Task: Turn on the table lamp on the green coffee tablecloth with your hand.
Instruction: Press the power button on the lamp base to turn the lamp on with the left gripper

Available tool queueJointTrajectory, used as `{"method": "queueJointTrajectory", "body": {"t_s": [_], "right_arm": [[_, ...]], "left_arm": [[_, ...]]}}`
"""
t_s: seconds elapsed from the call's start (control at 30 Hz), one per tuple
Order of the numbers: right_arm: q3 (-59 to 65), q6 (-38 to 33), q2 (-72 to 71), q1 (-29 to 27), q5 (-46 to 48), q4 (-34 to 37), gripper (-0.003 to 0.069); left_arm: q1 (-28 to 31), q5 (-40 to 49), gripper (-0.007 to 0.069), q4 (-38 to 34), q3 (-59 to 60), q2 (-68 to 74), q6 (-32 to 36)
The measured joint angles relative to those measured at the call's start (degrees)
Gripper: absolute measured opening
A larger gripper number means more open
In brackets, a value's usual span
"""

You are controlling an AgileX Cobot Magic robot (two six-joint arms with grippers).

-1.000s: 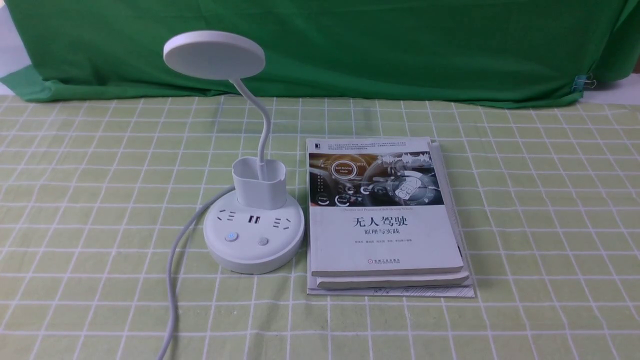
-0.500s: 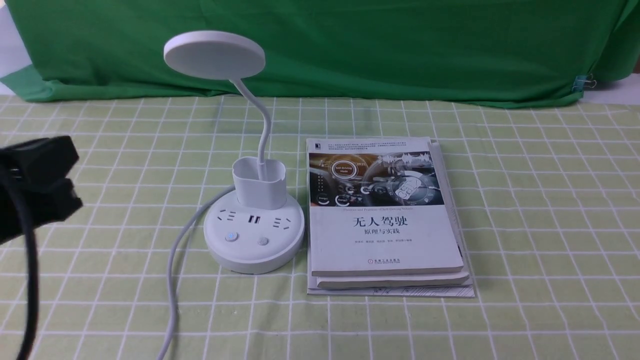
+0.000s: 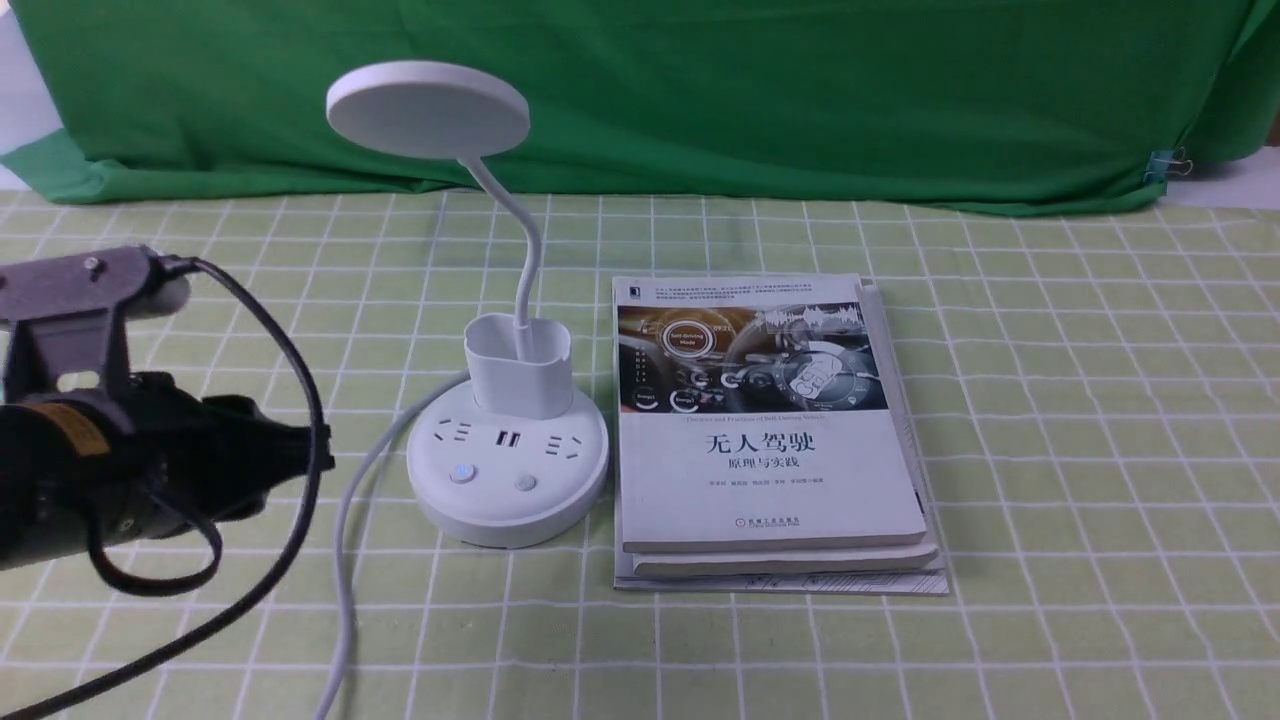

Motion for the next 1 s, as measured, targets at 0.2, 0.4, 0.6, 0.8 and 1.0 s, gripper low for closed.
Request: {"method": "queueJointTrajectory", "body": {"t_s": [0.2, 0.4, 0.6, 0.8, 1.0], "right_arm": [[0.0, 0.0, 0.0, 0.0, 0.0, 0.0, 0.0243], [0.0, 0.0, 0.0, 0.0, 0.0, 0.0, 0.0244], [0.0, 0.0, 0.0, 0.0, 0.0, 0.0, 0.0244], [0.0, 0.0, 0.0, 0.0, 0.0, 0.0, 0.0244], [0.0, 0.0, 0.0, 0.0, 0.0, 0.0, 0.0242]], "left_arm": [[0.0, 8.39, 0.0078, -6.81, -6.38, 5.84, 10.57], [-5.45, 14.03, 0.0014, -3.94, -12.91, 10.87, 12.93], [-9.44, 20.42, 0.0014, 7.58, -20.69, 17.27, 4.04], [-10.25, 21.36, 0.0014, 8.76, -27.7, 23.48, 3.72], [-15.71, 22.06, 0.0014, 11.85, -30.48, 28.68, 2.56]]}}
